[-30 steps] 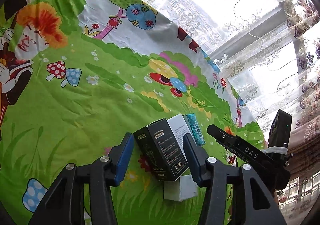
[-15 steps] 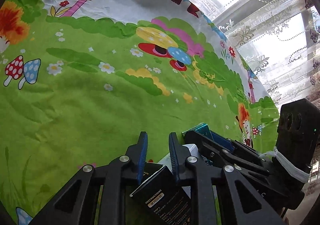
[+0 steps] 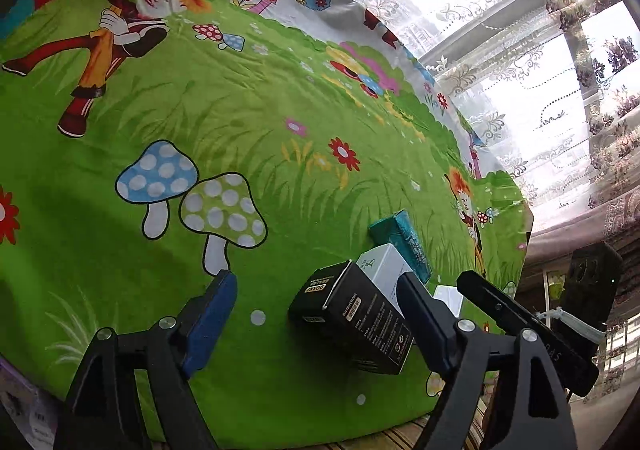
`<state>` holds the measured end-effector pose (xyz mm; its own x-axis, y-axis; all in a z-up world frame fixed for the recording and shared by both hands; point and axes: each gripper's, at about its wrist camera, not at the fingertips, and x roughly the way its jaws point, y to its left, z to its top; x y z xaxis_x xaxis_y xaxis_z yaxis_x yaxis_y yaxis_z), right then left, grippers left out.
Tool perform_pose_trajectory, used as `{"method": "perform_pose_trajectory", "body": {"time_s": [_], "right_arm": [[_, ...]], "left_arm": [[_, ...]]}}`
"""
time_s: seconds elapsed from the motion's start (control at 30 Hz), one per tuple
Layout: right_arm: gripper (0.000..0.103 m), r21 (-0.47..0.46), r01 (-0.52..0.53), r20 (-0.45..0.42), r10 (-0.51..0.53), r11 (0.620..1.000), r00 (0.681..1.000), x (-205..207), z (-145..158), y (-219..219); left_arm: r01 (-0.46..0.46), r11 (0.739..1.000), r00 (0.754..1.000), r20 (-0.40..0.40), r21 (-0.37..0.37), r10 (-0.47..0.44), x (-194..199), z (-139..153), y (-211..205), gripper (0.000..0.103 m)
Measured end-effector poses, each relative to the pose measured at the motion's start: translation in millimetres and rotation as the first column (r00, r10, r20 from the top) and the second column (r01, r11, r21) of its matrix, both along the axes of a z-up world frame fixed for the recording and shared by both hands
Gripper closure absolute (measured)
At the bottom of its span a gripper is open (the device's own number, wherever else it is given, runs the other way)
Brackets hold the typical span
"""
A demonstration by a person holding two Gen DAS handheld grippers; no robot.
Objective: Organize rigid objects
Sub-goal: 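Grasp the black instruction box with the left gripper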
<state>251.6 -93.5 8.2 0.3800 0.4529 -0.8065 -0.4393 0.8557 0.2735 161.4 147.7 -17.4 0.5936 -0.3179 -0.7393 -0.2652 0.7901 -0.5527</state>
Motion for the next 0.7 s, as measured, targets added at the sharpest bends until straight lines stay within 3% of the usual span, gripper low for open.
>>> {"method": "perform_pose_trajectory", "body": {"time_s": [0.1, 0.23, 0.4, 0.5, 0.6, 0.7], "right_arm": [[0.012, -0.078, -0.027, 0.055, 0.032, 0.997, 0.998, -17, 4, -2], [0.012, -0.168, -0.021, 0.026, 0.026, 0.986, 0.999, -28, -13, -3], [0.012, -0.217, -0.049, 0.049, 0.061, 0.975, 0.997, -25, -23, -6], [0.012, -0.277, -0.087, 0.101, 0.119, 0.957, 0.988, -24, -22, -1], [0.011, -0.298, -0.142, 0.126, 0.187, 0.944, 0.974, -22, -21, 5], [0.010, -0.309, -0.186, 0.129, 0.235, 0.933, 0.963, -18, -21, 9]], "left_arm": [[0.135, 0.972, 0.987, 0.054, 0.191, -0.148, -11, 19, -28, 0.013], [0.311, 0.869, 0.942, -0.005, 0.386, -0.335, -4, 18, -72, 0.012], [0.397, 0.732, 0.901, -0.082, 0.554, -0.426, 8, 10, -98, 0.010], [0.438, 0.707, 0.881, -0.108, 0.555, -0.460, 15, 4, -104, 0.007], [0.445, 0.682, 0.878, -0.136, 0.580, -0.458, 22, -2, -110, 0.003], [0.458, 0.679, 0.870, -0.134, 0.574, -0.474, 26, -4, -112, 0.002]]}}
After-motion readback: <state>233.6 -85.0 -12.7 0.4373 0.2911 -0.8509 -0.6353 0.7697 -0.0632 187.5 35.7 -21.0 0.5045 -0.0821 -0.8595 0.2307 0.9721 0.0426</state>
